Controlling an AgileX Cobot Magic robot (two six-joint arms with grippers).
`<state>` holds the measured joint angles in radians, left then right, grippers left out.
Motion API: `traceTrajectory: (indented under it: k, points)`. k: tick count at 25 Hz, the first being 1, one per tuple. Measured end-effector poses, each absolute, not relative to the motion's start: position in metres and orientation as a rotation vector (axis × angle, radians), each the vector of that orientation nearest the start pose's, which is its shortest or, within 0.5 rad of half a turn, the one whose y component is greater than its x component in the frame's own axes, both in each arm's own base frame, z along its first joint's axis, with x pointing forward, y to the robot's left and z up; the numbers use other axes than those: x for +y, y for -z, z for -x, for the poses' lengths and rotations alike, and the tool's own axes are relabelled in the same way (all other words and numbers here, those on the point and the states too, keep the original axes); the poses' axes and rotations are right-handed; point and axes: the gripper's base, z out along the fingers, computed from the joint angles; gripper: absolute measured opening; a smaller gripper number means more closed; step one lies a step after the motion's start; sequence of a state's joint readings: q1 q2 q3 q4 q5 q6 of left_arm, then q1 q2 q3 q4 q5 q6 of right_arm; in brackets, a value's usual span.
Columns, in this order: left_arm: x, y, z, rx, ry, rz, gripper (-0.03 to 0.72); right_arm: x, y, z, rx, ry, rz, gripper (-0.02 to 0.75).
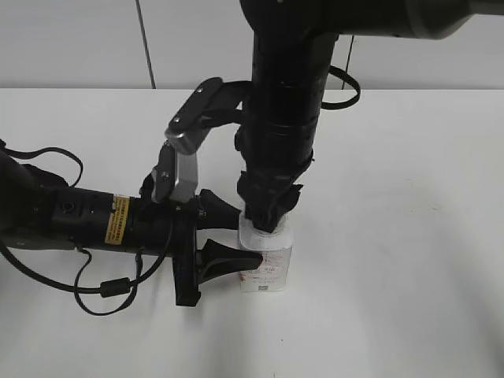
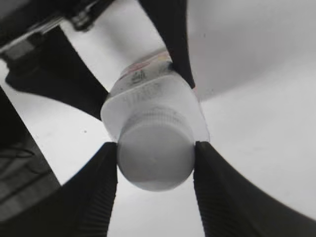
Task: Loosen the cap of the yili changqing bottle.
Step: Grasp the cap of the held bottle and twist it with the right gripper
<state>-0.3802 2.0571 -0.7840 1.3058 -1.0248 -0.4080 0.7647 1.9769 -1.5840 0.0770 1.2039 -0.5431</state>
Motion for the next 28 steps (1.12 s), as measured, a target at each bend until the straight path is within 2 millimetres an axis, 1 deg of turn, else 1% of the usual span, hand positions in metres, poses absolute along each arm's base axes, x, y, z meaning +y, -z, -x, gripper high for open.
traceTrajectory:
  k: [3,5,7,9,15,18,20,23,25,28]
  points:
    - [-0.1874,-0.0942,-0.2668,1.549,0.945,-1.437,0.388,0.2805,-0.2223,-0.283,2.198,-0.108,2.152,0.379]
    - [-0.1874,-0.0942,-0.2668,1.549,0.945,-1.437,0.387,0.2808,-0.2223,-0.2834,2.041,-0.099,2.289,0.379]
    - [-0.1874,-0.0942,-0.2667,1.548,0.945,-1.438,0.387,0.2809,-0.2223,-0.2836,1.941,-0.093,2.368,0.379]
    - [-0.1874,-0.0942,-0.2667,1.548,0.945,-1.438,0.387,0.2811,-0.2223,-0.2838,1.899,-0.091,2.398,0.379]
    - [-0.1874,-0.0942,-0.2668,1.549,0.944,-1.438,0.387,0.2812,-0.2223,-0.2838,1.881,-0.091,2.41,0.378]
    - [-0.1874,-0.0942,-0.2668,1.549,0.944,-1.438,0.387,0.2812,-0.2223,-0.2838,1.928,-0.093,2.374,0.378]
    - [-0.1874,-0.0942,-0.2668,1.549,0.944,-1.438,0.387,0.2812,-0.2223,-0.2837,1.974,-0.097,2.337,0.403]
    - [-0.1874,-0.0943,-0.2669,1.549,0.945,-1.436,0.387,0.282,-0.2224,-0.2832,2.037,-0.116,2.281,0.492]
    - [-0.1874,-0.0943,-0.2669,1.55,0.945,-1.435,0.387,0.282,-0.2224,-0.2832,2.073,-0.117,2.25,0.518]
    - [-0.1874,-0.0943,-0.2669,1.55,0.945,-1.435,0.387,0.2813,-0.2228,-0.2824,2.122,-0.122,2.223,0.531]
